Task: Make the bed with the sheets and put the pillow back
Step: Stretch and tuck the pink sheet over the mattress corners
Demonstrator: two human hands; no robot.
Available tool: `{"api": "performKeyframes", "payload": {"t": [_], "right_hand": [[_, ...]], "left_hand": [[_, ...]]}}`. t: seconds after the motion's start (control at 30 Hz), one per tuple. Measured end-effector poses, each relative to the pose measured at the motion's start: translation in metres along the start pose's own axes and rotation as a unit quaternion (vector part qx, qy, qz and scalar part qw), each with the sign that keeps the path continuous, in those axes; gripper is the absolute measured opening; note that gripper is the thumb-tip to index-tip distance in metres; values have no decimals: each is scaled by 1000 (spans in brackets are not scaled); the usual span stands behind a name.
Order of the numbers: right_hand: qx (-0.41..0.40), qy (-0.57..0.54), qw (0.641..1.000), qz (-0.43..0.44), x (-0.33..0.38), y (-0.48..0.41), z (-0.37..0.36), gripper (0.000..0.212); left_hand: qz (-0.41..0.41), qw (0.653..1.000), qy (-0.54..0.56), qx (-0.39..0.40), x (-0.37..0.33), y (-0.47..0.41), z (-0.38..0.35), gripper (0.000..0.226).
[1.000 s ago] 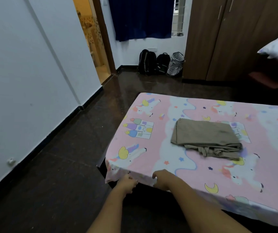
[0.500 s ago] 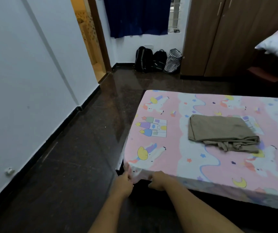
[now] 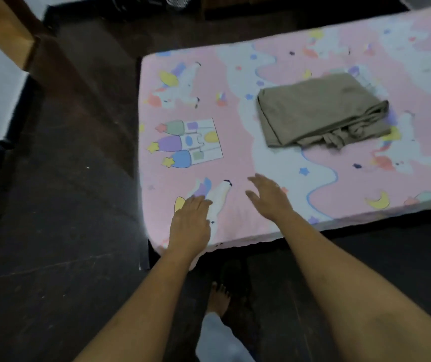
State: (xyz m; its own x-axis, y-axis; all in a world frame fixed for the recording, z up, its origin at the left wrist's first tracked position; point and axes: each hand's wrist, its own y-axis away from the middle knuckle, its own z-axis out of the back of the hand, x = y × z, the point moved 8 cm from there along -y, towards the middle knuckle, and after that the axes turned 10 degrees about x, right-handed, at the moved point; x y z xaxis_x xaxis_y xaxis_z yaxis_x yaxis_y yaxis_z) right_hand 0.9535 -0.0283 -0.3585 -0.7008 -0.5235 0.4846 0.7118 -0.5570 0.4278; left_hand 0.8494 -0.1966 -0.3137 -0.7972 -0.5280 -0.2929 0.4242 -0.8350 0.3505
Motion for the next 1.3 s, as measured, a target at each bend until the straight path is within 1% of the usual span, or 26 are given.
{"api": "performKeyframes", "payload": {"t": [0.1, 0.13, 0.2, 0.23, 0.33, 0.4, 0.47, 0.5, 0.57, 0.6, 0.63, 0.67, 0.73, 0.8, 0.83, 0.87, 0.93, 1.0, 1.07, 1.1, 1.13, 1.17, 1.2, 1.23, 1.27, 1.3], "right_hand": [[-48, 9, 999, -21, -10, -55, -24, 51], [-46, 19, 998, -24, -8, -68, -43, 52], [-42, 76, 996, -21, 9, -80, -91, 56], [-46, 85, 995, -26, 21, -79, -118, 59], [-43, 62, 997, -27, 75, -49, -181, 59], [-20, 61, 997, 40, 123, -25, -209, 61], [8, 68, 990, 125, 155, -9, -216, 64], [14, 61, 982, 179, 163, -13, -210, 62], [21, 86, 961, 260, 164, -38, -189, 48], [0, 109, 960, 258, 155, -60, -173, 40], [-43, 104, 969, 221, 138, -89, -149, 38], [-103, 89, 978, 160, 111, -117, -122, 44], [-174, 85, 980, 35, 53, -158, -72, 57], [-166, 82, 981, -57, 23, -183, -58, 62], [-161, 80, 981, -77, 30, -189, -68, 63], [-161, 89, 980, -73, 52, -190, -88, 63], [-127, 82, 988, -11, 124, -169, -146, 61], [-62, 72, 989, 109, 202, -141, -199, 59], [3, 61, 966, 250, 262, -122, -224, 53], [21, 52, 953, 299, 274, -124, -225, 48], [7, 41, 951, 307, 277, -136, -212, 42], [-46, 34, 961, 272, 269, -153, -192, 37], [-124, 18, 970, 207, 253, -172, -167, 34], [-196, -1, 973, 124, 227, -184, -144, 35], [-255, -5, 967, 27, 197, -191, -127, 40], [-284, -3, 956, -73, 175, -199, -117, 48]], "left_hand": [[-15, 997, -50, 59, 23, -70, -48, 54], [-17, 994, -64, 86, 37, -86, -66, 56], [-38, 990, -88, 106, 67, -99, -90, 57], [-39, 987, -104, 120, 87, -100, -102, 58], [22, 989, -110, 95, 137, -76, -103, 57], [46, 988, -117, 89, 157, -60, -93, 57], [80, 983, -121, 108, 173, -50, -85, 58], [113, 982, -106, 111, 181, -48, -79, 59], [192, 976, -51, 92, 196, -51, -59, 63], [213, 973, -31, 80, 199, -57, -50, 63], [207, 976, -25, 66, 200, -69, -41, 61], [173, 983, -34, 50, 196, -85, -33, 59], [68, 995, -65, 36, 181, -124, -22, 54], [-13, 995, -92, 42, 166, -163, -18, 53], [-39, 993, -100, 46, 162, -178, -16, 53], [-59, 992, -106, 43, 162, -193, -11, 53], [-70, 990, -117, 42, 170, -218, 1, 52], [-69, 987, -129, 62, 189, -237, 9, 50], [-85, 981, -143, 104, 207, -247, 10, 53], [-104, 976, -146, 125, 212, -249, 7, 54], [-131, 971, -142, 142, 218, -249, 8, 54], [-155, 966, -133, 157, 222, -249, 10, 53], [-164, 964, -122, 169, 232, -251, 16, 53], [-159, 964, -112, 179, 245, -253, 24, 52], [-142, 965, -108, 190, 260, -254, 32, 50], [-124, 965, -111, 200, 282, -254, 46, 49]]}}
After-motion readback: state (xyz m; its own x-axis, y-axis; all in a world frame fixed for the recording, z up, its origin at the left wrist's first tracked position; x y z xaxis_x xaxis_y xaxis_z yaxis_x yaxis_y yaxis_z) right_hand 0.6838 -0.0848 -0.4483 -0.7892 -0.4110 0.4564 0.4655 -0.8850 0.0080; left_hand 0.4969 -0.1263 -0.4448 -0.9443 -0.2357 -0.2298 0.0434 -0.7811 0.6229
